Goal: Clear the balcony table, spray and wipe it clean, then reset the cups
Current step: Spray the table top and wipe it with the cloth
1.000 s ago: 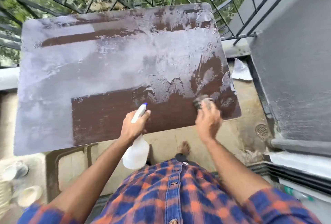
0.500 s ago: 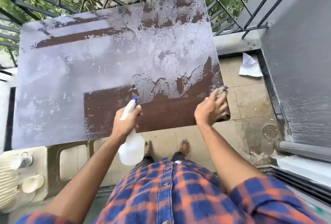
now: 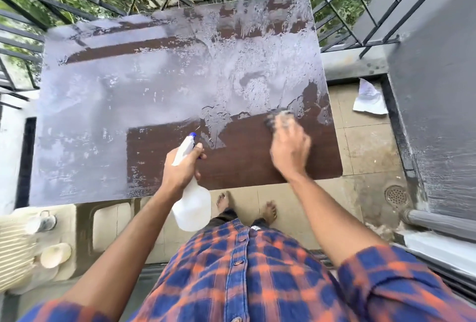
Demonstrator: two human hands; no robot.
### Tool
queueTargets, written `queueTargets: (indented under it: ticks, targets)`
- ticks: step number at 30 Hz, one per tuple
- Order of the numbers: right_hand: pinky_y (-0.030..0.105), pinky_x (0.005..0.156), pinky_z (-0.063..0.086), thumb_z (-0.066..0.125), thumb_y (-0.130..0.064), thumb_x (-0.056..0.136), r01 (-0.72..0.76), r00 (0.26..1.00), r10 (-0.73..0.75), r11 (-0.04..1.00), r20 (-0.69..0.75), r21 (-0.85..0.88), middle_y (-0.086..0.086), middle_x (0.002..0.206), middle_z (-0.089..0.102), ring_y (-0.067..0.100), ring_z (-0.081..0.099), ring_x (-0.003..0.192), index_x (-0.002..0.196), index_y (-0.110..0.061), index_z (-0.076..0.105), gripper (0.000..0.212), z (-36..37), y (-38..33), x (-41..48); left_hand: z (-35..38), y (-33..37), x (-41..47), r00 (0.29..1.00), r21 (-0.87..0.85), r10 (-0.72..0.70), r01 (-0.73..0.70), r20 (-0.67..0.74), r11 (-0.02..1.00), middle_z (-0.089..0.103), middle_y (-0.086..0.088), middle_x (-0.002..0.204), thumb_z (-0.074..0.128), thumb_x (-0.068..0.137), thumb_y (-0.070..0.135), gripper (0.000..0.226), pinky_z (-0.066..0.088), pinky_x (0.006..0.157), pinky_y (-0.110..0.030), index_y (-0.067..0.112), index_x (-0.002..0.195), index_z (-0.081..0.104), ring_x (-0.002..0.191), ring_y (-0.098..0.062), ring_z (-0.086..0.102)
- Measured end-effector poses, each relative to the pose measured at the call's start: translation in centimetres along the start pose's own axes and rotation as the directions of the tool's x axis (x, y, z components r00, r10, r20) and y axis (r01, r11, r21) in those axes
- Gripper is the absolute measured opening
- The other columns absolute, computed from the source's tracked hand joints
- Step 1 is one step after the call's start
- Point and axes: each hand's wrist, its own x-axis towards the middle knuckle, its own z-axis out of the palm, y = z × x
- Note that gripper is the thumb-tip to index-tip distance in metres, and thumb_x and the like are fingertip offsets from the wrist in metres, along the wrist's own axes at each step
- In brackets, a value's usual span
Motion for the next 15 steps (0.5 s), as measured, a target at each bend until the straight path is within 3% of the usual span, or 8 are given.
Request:
queueTargets:
  ticks: [3, 6, 9, 12, 15]
  targets:
    - [0.055, 0.116, 0.028, 0.051, -0.026, 0.102, -0.37, 0.926, 0.371, 0.929, -0.077, 0.029, 0.006, 0.16, 0.036, 0.031, 0.041, 0.14, 0.152, -0.03, 0.041, 0.051, -2.1, 6.0, 2.2, -1.2, 0.1, 1.0, 1.0, -0.008, -0.012, 0.013, 0.019, 1.0, 0.073, -0.006, 0.083, 0.067, 0.098, 0.028, 0.02, 0.043, 0.045, -0.027, 0.009, 0.099, 0.072, 0.043, -0.021, 0.048]
    - [0.048, 0.115, 0.033, 0.054, -0.019, 0.099, -0.493, 0.862, 0.497, 0.868, -0.104, 0.065, 0.013, 0.161, 0.036, 0.037, 0.041, 0.14, 0.154, -0.025, 0.041, 0.056, -2.2, 5.8, 3.7, -2.4, 0.2, 2.3, 1.0, -0.043, -0.024, 0.025, 0.019, 0.999, 0.073, -0.007, 0.083, 0.066, 0.099, 0.029, 0.021, 0.043, 0.047, -0.029, 0.008, 0.1, 0.072, 0.039, -0.02, 0.045]
    - [0.048, 0.121, 0.021, 0.053, -0.018, 0.098, -0.555, 0.824, 0.554, 0.832, -0.12, 0.029, 0.01, 0.167, 0.024, 0.034, 0.029, 0.149, 0.157, -0.025, 0.036, 0.061, -0.3, 0.4, 3.6, -3.7, 0.3, 3.4, 0.999, -0.085, -0.037, 0.04, 0.028, 0.996, 0.072, -0.008, 0.083, 0.066, 0.099, 0.027, 0.021, 0.043, 0.046, -0.03, 0.007, 0.098, 0.07, 0.038, -0.02, 0.045]
    - [0.05, 0.124, 0.016, 0.055, -0.018, 0.095, -0.435, 0.9, 0.435, 0.9, -0.023, 0.018, 0.01, 0.168, 0.022, 0.033, 0.025, 0.151, 0.158, -0.025, 0.032, 0.068, 2.2, -8.2, 2.8, -5.4, 0.7, 4.4, 0.999, -0.109, -0.042, 0.043, 0.014, 0.993, 0.071, -0.006, 0.082, 0.066, 0.099, 0.027, 0.02, 0.043, 0.045, -0.029, 0.008, 0.1, 0.07, 0.04, -0.021, 0.045]
    - [0.049, 0.123, 0.015, 0.058, -0.018, 0.092, -0.118, 0.984, 0.113, 0.993, 0.137, 0.023, 0.009, 0.167, 0.025, 0.032, 0.025, 0.151, 0.158, -0.024, 0.032, 0.071, 4.7, -16.8, 0.4, -6.9, 1.0, 5.2, 0.999, -0.111, -0.043, 0.043, 0.005, 0.993, 0.071, -0.007, 0.084, 0.065, 0.097, 0.027, 0.02, 0.043, 0.05, -0.031, 0.009, 0.093, 0.071, 0.037, -0.019, 0.043]
